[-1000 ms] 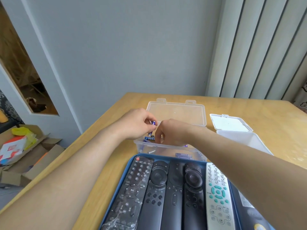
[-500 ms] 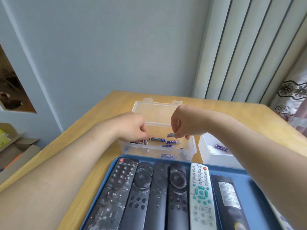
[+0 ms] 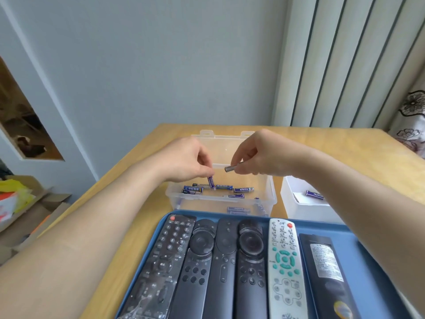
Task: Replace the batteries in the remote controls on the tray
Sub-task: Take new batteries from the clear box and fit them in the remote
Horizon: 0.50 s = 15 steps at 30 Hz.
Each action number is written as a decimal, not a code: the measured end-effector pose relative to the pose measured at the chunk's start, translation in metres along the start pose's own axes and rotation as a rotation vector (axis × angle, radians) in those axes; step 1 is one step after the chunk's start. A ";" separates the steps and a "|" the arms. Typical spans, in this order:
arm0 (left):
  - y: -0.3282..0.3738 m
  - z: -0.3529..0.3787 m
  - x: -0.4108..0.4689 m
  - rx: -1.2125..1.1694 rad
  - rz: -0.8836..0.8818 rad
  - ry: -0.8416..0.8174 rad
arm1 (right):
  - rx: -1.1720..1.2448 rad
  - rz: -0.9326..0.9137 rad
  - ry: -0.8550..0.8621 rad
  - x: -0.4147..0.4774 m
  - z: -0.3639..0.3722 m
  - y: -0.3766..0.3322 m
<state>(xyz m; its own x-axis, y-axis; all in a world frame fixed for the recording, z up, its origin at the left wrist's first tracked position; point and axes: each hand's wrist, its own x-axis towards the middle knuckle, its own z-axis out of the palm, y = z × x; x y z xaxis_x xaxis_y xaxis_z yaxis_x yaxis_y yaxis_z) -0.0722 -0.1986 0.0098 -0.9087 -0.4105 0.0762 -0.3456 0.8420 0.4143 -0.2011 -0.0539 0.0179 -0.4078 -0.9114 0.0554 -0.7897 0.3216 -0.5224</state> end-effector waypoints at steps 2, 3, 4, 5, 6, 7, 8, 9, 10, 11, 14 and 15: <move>-0.003 0.001 -0.003 -0.028 -0.008 0.004 | 0.080 -0.004 0.004 -0.002 0.003 0.003; -0.004 0.001 -0.005 -0.124 -0.021 0.011 | 0.109 -0.002 -0.007 -0.004 0.005 0.005; -0.007 0.001 -0.006 -0.272 -0.035 0.030 | 0.139 0.006 -0.025 -0.005 0.007 0.006; -0.010 0.000 -0.008 -0.445 -0.050 0.059 | 0.174 0.021 -0.044 -0.007 0.010 0.007; -0.012 0.000 -0.010 -0.618 -0.064 0.084 | 0.222 0.040 -0.061 -0.010 0.012 0.007; -0.014 -0.001 -0.012 -0.765 -0.077 0.100 | 0.302 0.061 -0.076 -0.012 0.014 0.006; -0.016 0.000 -0.014 -0.876 -0.089 0.106 | 0.423 0.080 -0.094 -0.014 0.016 0.005; -0.017 0.001 -0.015 -0.947 -0.096 0.105 | 0.568 0.095 -0.113 -0.016 0.017 0.002; -0.016 0.002 -0.017 -0.979 -0.094 0.096 | 0.703 0.108 -0.124 -0.017 0.018 0.000; -0.016 0.003 -0.018 -0.989 -0.087 0.085 | 0.808 0.118 -0.130 -0.017 0.019 -0.002; -0.013 0.006 -0.018 -0.995 -0.049 0.074 | 1.003 0.142 -0.161 -0.015 0.021 -0.007; -0.011 0.007 -0.018 -0.987 -0.035 0.075 | 1.036 0.143 -0.182 -0.014 0.021 -0.008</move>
<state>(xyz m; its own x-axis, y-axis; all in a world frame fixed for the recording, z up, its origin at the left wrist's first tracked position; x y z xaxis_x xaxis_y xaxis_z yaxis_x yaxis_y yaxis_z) -0.0536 -0.1986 -0.0023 -0.8725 -0.4797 0.0926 0.0090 0.1736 0.9848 -0.1797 -0.0491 0.0031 -0.3240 -0.9345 -0.1473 0.0714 0.1311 -0.9888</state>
